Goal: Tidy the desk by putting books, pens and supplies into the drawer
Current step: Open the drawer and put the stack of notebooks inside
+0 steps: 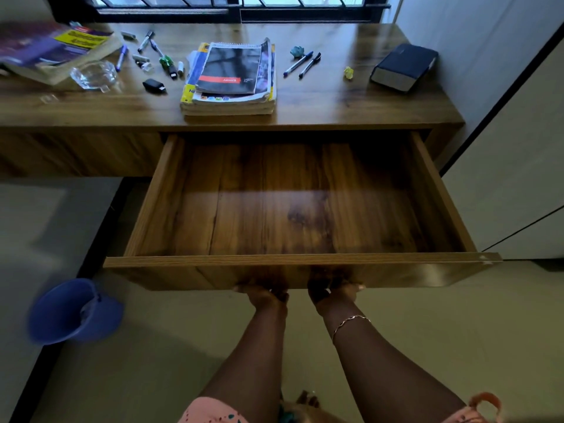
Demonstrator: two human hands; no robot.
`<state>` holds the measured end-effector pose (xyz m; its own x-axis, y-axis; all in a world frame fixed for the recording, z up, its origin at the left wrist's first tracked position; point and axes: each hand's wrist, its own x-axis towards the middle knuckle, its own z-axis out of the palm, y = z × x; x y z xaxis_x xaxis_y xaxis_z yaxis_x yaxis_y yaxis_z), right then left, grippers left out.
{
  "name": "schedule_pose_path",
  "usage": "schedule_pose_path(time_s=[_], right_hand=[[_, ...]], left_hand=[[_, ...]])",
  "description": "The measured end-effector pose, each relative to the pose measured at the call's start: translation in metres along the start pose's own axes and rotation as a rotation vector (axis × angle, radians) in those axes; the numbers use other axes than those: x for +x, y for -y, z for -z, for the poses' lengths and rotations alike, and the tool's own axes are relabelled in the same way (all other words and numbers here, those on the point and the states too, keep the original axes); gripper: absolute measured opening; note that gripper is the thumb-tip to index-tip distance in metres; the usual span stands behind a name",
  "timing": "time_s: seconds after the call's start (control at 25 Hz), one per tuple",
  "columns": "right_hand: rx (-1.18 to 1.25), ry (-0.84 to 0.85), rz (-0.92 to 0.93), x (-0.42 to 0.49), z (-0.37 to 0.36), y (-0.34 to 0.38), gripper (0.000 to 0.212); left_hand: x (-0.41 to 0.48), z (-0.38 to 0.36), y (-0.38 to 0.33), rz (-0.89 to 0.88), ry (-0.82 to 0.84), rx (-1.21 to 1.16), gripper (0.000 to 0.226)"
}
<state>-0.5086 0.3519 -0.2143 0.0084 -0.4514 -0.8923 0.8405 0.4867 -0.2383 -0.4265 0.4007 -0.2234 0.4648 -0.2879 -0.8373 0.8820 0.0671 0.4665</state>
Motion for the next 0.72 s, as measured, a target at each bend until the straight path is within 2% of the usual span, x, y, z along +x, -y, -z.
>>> schedule_pose_path(time_s=[0.28, 0.52, 0.72], right_hand=[[-0.028, 0.020, -0.036, -0.007, 0.020, 0.000, 0.062], [0.004, 0.045, -0.043, -0.021, 0.037, 0.000, 0.061], [-0.034, -0.002, -0.029, -0.024, 0.045, -0.001, 0.068]], left_hand=[[-0.011, 0.018, 0.009, -0.019, -0.007, -0.006, 0.077], [-0.024, 0.033, 0.017, 0.012, -0.040, -0.018, 0.071], [-0.029, 0.042, 0.022, -0.012, -0.048, 0.003, 0.071]])
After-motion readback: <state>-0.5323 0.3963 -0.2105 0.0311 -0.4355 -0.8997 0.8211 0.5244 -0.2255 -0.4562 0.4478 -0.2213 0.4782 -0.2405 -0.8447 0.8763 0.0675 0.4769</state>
